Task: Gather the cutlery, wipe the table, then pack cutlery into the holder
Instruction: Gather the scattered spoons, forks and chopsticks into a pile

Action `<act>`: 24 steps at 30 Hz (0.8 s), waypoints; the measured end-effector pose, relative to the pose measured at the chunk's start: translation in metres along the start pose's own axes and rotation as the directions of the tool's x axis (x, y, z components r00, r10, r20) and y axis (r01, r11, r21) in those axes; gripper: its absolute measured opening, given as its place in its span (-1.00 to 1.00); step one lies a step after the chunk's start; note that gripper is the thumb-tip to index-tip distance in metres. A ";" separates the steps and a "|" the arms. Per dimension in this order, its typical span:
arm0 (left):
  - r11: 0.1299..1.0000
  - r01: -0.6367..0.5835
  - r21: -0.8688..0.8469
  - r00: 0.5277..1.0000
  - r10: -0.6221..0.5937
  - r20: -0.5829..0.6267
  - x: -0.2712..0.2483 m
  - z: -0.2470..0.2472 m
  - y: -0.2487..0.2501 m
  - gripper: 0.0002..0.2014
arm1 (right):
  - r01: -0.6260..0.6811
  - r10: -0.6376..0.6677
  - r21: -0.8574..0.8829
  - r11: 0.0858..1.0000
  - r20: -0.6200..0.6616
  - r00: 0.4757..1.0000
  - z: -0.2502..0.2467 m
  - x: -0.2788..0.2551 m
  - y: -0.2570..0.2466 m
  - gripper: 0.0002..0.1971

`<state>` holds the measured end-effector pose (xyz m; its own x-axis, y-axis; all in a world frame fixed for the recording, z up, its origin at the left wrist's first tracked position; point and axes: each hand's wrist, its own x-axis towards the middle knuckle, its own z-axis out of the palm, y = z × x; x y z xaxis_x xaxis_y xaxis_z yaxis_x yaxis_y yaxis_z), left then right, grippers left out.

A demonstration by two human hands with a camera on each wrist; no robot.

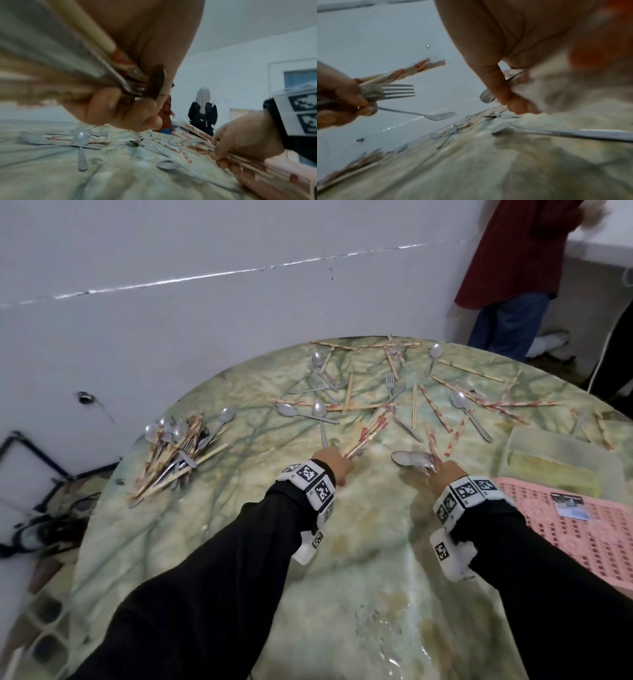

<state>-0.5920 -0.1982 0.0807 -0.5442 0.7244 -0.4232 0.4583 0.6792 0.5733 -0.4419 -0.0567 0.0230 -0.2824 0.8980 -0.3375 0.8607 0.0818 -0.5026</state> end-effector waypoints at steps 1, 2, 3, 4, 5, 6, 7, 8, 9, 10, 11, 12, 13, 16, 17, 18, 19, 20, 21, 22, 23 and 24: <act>0.992 0.005 -0.123 1.000 -0.006 -0.006 -0.003 -0.004 -0.005 -0.85 | -0.002 0.002 0.034 0.999 0.018 1.000 -0.001 -0.004 -0.005 -0.84; 0.975 0.009 -0.222 1.000 -0.011 -0.009 -0.006 -0.010 -0.010 -0.90 | 0.001 -0.005 0.095 0.995 0.041 0.999 0.000 -0.004 -0.008 -0.79; 0.955 0.008 -0.295 1.000 -0.011 -0.010 -0.010 -0.015 -0.016 -0.94 | 0.014 -0.023 0.148 0.989 0.059 0.998 -0.002 -0.006 -0.014 -0.72; 0.939 0.006 -0.343 1.000 -0.008 -0.006 -0.015 -0.021 -0.020 -0.94 | 0.021 -0.034 0.205 0.978 0.062 0.997 0.000 -0.004 -0.018 -0.69; 0.925 0.000 -0.381 1.000 -0.001 -0.003 -0.019 -0.026 -0.026 -0.92 | 0.003 -0.024 0.253 0.968 0.080 0.996 0.001 -0.008 -0.023 -0.72; 0.911 -0.002 -0.411 1.000 0.001 -0.004 -0.022 -0.031 -0.031 -0.86 | -0.021 -0.007 0.294 0.955 0.095 0.995 0.004 -0.011 -0.027 -0.79; 0.896 0.001 -0.445 1.000 -0.007 -0.010 -0.026 -0.036 -0.039 -0.80 | -0.046 0.003 0.326 0.944 0.131 0.991 0.006 -0.015 -0.032 -0.86; 0.881 0.006 -0.473 1.000 -0.016 -0.018 -0.028 -0.040 -0.045 -0.76 | -0.067 0.007 0.351 0.934 0.169 0.986 0.009 -0.018 -0.038 -0.90; 0.868 0.010 -0.496 0.999 -0.028 -0.029 -0.030 -0.046 -0.054 -0.74 | -0.071 -0.009 0.383 0.921 0.202 0.979 0.013 -0.023 -0.046 -0.93; 0.858 0.018 -0.513 0.998 -0.045 -0.039 -0.032 -0.051 -0.063 -0.75 | -0.070 -0.034 0.420 0.905 0.235 0.971 0.017 -0.032 -0.056 -0.96; 0.849 0.030 -0.527 0.997 -0.065 -0.048 -0.034 -0.056 -0.074 -0.76 | -0.071 -0.056 0.450 0.890 0.263 0.963 0.022 -0.036 -0.065 -0.93; 0.841 0.038 -0.540 0.995 -0.083 -0.059 -0.035 -0.061 -0.084 -0.77 | -0.074 -0.075 0.475 0.877 0.288 0.955 0.028 -0.042 -0.073 -0.90; 0.834 0.045 -0.550 0.993 -0.099 -0.070 -0.037 -0.067 -0.095 -0.76 | -0.082 -0.089 0.495 0.865 0.312 0.946 0.035 -0.049 -0.082 -0.86; 0.829 0.079 -0.553 0.986 -0.146 -0.079 -0.039 -0.084 -0.129 -0.76 | -0.120 -0.122 0.567 0.815 0.370 0.921 0.061 -0.070 -0.104 -0.79; 0.825 0.090 -0.558 0.985 -0.156 -0.071 -0.040 -0.090 -0.140 -0.79 | -0.134 -0.132 0.584 0.801 0.390 0.911 0.071 -0.077 -0.112 -0.78; 0.818 0.095 -0.568 0.984 -0.162 -0.068 -0.041 -0.095 -0.150 -0.81 | -0.148 -0.143 0.602 0.785 0.408 0.902 0.081 -0.084 -0.120 -0.78; 0.811 0.100 -0.576 0.982 -0.174 -0.074 -0.041 -0.101 -0.160 -0.80 | -0.164 -0.147 0.612 0.774 0.425 0.893 0.093 -0.089 -0.127 -0.77; 0.806 0.110 -0.581 0.977 -0.195 -0.087 -0.040 -0.107 -0.170 -0.78 | -0.178 -0.146 0.618 0.766 0.437 0.888 0.105 -0.094 -0.135 -0.76; 0.802 0.121 -0.585 0.970 -0.221 -0.102 -0.039 -0.113 -0.181 -0.77 | -0.186 -0.142 0.611 0.770 0.448 0.883 0.116 -0.098 -0.144 -0.76; 0.798 0.139 -0.586 0.963 -0.248 -0.110 -0.038 -0.119 -0.192 -0.79 | -0.195 -0.136 0.604 0.773 0.457 0.879 0.128 -0.103 -0.153 -0.76; 0.795 0.155 -0.586 0.957 -0.268 -0.111 -0.037 -0.126 -0.202 -0.80 | -0.201 -0.125 0.595 0.778 0.461 0.879 0.141 -0.106 -0.162 -0.77; 0.797 0.166 -0.581 0.955 -0.277 -0.107 -0.034 -0.133 -0.212 -0.81 | -0.211 -0.110 0.595 0.776 0.456 0.883 0.153 -0.110 -0.172 -0.78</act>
<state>-0.7642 -0.3830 0.0669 -0.7216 0.4909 -0.4882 -0.1337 0.5930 0.7940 -0.6234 -0.2359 0.0253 -0.5373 0.5866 -0.6060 0.4753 -0.3830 -0.7921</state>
